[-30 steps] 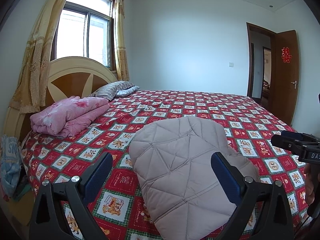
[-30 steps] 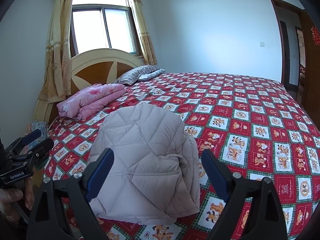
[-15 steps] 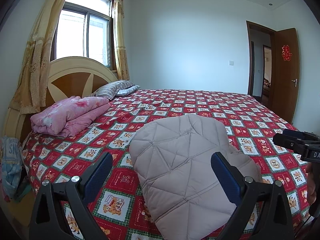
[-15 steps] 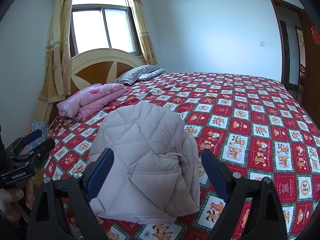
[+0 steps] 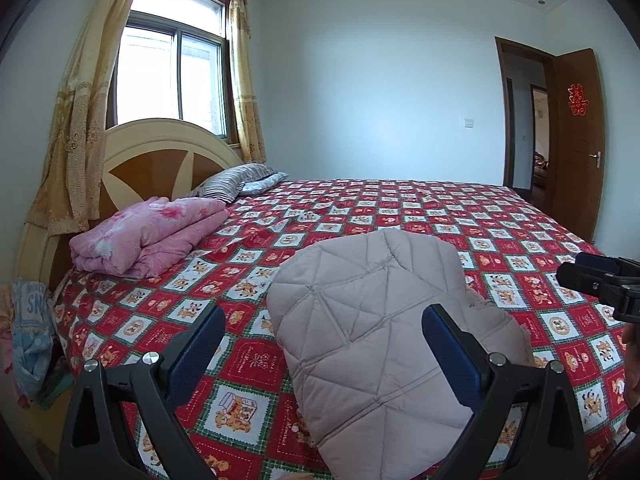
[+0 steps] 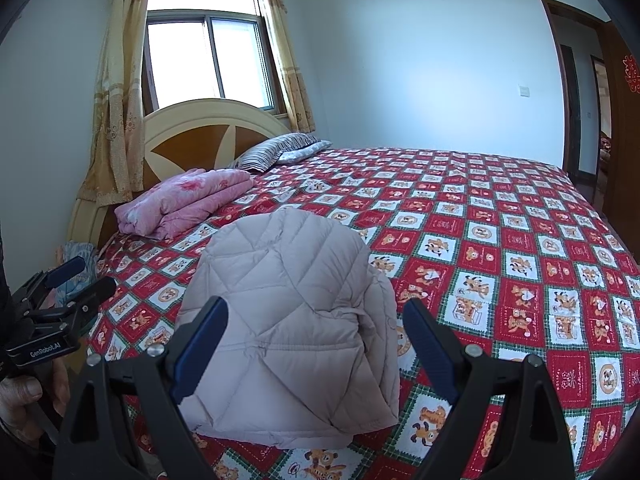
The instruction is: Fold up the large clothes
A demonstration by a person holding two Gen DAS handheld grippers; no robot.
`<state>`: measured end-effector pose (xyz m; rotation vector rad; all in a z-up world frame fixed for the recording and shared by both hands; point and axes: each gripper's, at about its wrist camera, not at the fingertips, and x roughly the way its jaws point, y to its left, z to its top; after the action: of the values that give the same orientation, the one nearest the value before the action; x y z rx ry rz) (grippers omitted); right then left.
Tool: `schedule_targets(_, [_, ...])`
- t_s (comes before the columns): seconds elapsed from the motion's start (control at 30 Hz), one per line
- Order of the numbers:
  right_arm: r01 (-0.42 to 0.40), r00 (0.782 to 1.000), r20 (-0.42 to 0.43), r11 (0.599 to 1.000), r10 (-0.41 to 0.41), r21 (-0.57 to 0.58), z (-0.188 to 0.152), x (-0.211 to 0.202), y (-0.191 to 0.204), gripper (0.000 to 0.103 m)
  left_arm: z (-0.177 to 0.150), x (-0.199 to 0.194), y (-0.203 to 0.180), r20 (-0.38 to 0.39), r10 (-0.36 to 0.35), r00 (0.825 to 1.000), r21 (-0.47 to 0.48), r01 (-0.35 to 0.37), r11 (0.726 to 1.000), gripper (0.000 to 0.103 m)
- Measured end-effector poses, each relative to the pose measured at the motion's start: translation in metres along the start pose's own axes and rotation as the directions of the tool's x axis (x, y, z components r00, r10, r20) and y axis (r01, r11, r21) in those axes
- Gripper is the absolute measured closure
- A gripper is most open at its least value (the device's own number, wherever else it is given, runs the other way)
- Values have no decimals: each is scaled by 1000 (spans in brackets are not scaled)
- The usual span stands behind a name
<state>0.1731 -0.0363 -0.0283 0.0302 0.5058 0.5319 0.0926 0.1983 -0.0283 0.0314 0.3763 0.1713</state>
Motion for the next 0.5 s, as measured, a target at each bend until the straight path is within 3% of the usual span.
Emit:
schedule_targets(0.23, [-3,1000,1,1000,3,-4,0,0,1,12,1,1,-3,-4,2,1000,-9,-2,1000,3])
schedule_targets(0.33, [-3,1000,3,1000,3,-1,1,0,1,12,0,-6,-7,37,47,998,10,-47,999,1])
schedule_targets(0.5, [-4,1000,2,1000,4,-2,1,0,1,12,2,-11,-11,72,53,996,22,-55,998,1])
